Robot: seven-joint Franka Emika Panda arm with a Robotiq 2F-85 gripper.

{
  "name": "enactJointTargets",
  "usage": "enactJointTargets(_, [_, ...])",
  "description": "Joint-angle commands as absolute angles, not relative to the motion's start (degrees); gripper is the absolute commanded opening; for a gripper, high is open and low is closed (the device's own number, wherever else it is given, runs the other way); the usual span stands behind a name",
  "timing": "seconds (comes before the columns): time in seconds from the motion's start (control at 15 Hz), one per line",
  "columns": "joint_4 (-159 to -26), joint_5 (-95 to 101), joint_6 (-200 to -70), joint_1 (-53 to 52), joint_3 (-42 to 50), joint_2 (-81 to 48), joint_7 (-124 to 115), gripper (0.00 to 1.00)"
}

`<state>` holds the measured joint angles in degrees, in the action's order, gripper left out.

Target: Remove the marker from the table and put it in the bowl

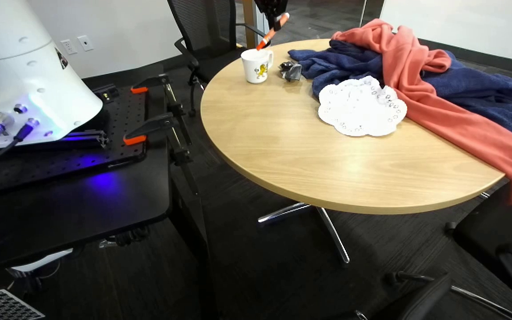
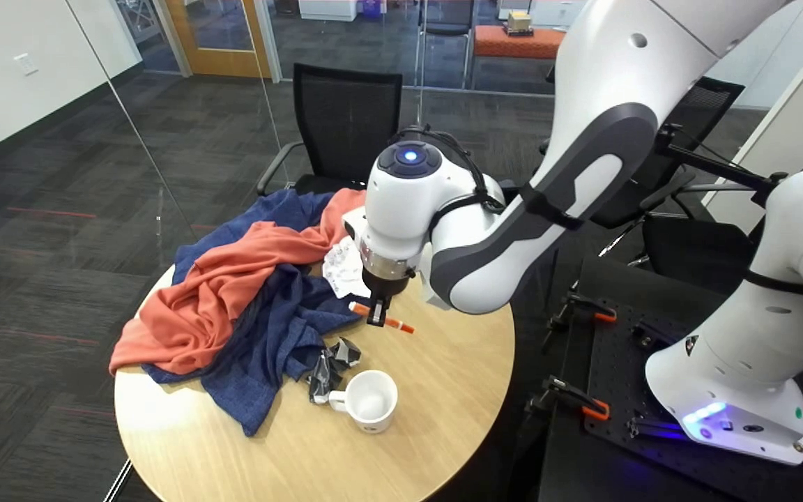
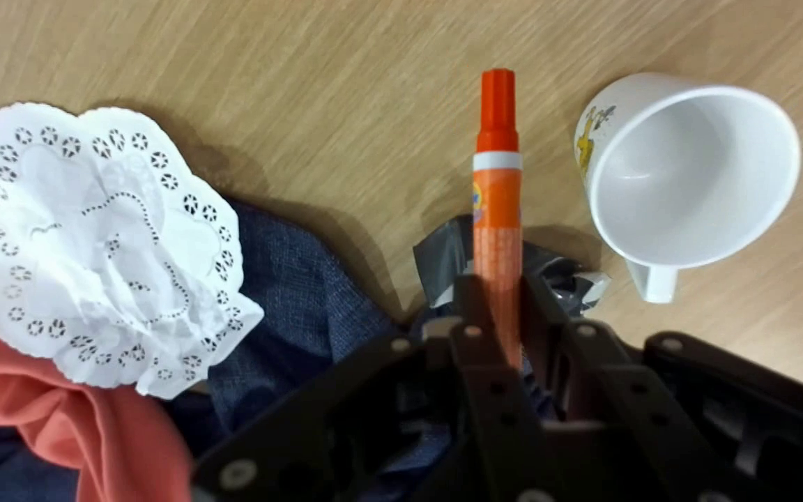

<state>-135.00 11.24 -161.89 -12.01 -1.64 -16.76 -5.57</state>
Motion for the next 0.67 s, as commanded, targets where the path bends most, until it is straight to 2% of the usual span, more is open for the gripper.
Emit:
enactJointTargets(0.0, [-140.1, 11.5, -166.3, -11.9, -3.7, -11.9, -3.6, 0.04])
enactJointTargets(0.6, [-141.3, 8.0, -179.3, -9.9, -11.6, -15.2, 3.9, 0.04])
